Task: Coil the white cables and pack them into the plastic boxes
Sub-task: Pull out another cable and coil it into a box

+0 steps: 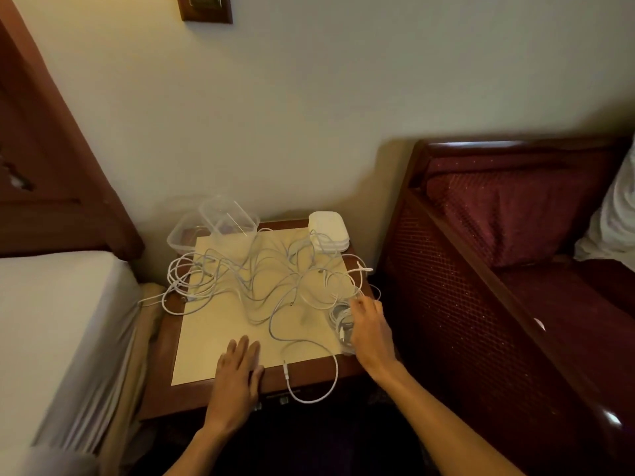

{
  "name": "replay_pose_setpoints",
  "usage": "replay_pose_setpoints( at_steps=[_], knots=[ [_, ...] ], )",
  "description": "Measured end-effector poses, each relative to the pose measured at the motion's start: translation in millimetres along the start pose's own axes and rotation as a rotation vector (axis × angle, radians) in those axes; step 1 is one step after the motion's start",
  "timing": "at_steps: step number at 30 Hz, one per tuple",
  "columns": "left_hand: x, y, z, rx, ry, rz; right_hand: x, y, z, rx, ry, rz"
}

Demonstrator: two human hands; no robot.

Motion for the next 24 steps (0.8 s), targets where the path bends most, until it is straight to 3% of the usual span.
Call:
replay_pose_setpoints(
  at_steps=[3, 9, 15, 17, 20, 22, 24],
  knots=[
    [-0.9, -0.3, 0.3, -0.009, 0.030, 0.002, -9.5, -7.3, 7.4, 0.056, 0.007, -0.057],
    [-0.5, -1.0, 0.7, -0.015, 0.076, 0.028, -23.7, -11.3, 3.5, 0.033, -0.031, 0.226],
    [12.3, -0.7, 4.3, -0.026, 0.065, 0.077, -16.4, -13.8, 5.1, 0.042, -0.037, 0.224],
    [22.7, 1.6, 9.9, -0.036, 0.057, 0.048, -12.7, -17.3, 6.5, 0.059, -0.007, 0.155],
    [41.5, 14.0, 27.3, 0.031, 0.083, -0.012, 5.4, -21.8, 19.6, 0.125, 0.072, -0.111],
    [49.7, 22.8, 36.6, 0.036, 0.125, 0.007, 21.2, -19.7, 37.3, 0.226, 0.160, -0.311],
    [54.2, 25.3, 41.1, 0.054, 0.179, 0.049, 34.9, -8.0, 65.5, 0.303, 0.246, -0.379]
  ],
)
Point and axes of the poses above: each hand's wrist, its own y-axis towards the middle knuckle, its own x-axis out of the back of the hand, z = x × y, the point moved 1 cm from there along y, towards the middle knuckle, and after that the axes turned 5 degrees about -y, right-handed, at the moved point
